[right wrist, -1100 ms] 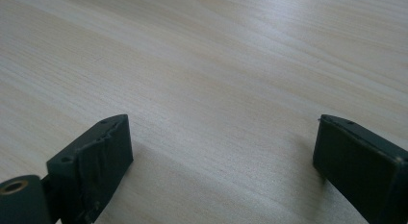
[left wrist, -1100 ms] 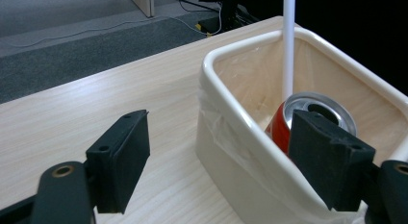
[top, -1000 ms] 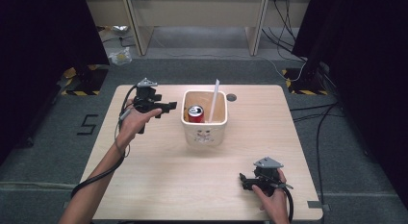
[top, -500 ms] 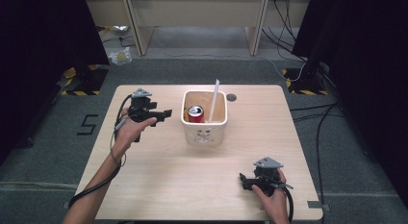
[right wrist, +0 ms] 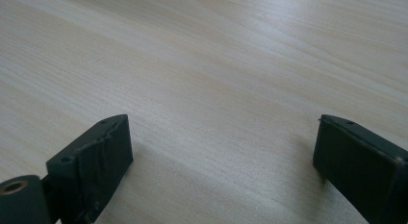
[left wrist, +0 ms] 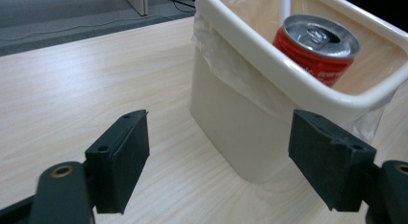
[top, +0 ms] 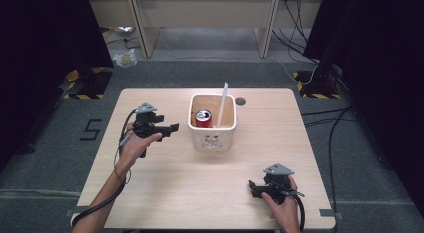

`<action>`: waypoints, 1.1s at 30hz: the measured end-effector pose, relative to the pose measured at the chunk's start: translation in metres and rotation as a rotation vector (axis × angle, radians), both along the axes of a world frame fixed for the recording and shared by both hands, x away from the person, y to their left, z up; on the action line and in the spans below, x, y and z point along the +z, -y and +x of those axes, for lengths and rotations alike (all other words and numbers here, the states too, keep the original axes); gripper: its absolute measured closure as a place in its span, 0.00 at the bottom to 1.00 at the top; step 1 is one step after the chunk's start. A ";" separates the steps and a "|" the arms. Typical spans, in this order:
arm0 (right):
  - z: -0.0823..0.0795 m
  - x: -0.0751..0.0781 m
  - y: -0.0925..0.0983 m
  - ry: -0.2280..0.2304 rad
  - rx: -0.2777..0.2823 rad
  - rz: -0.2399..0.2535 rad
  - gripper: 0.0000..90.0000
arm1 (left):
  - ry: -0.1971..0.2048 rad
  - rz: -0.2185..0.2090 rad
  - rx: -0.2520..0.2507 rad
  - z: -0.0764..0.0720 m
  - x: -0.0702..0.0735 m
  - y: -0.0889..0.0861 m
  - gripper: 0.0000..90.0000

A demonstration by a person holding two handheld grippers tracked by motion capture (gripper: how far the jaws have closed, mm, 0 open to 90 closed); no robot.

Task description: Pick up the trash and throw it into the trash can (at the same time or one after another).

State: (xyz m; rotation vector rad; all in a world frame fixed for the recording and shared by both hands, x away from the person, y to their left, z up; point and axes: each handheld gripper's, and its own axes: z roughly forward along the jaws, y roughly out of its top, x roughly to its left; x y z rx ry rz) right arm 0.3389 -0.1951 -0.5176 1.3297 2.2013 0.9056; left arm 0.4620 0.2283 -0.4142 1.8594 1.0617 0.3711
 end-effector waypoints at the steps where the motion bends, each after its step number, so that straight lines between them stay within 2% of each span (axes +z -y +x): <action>1: 0.000 0.000 0.000 0.000 0.000 0.000 0.07 | -0.001 -0.002 -0.002 -0.001 -0.002 0.000 0.24; 7: 0.000 0.000 -0.001 0.000 -0.004 0.003 0.07 | -0.004 0.004 -0.007 -0.009 -0.014 0.003 0.24; 10: 0.000 0.000 -0.001 0.000 -0.004 0.003 0.07 | 0.001 0.020 -0.012 -0.013 -0.019 0.004 0.24; 18: 0.000 0.000 -0.001 -0.001 -0.004 0.004 0.07 | -0.004 0.009 -0.030 -0.026 -0.030 0.008 0.24; 33: 0.000 0.000 -0.001 0.000 -0.004 0.003 0.07 | -0.004 0.061 -0.038 -0.044 -0.049 0.011 0.24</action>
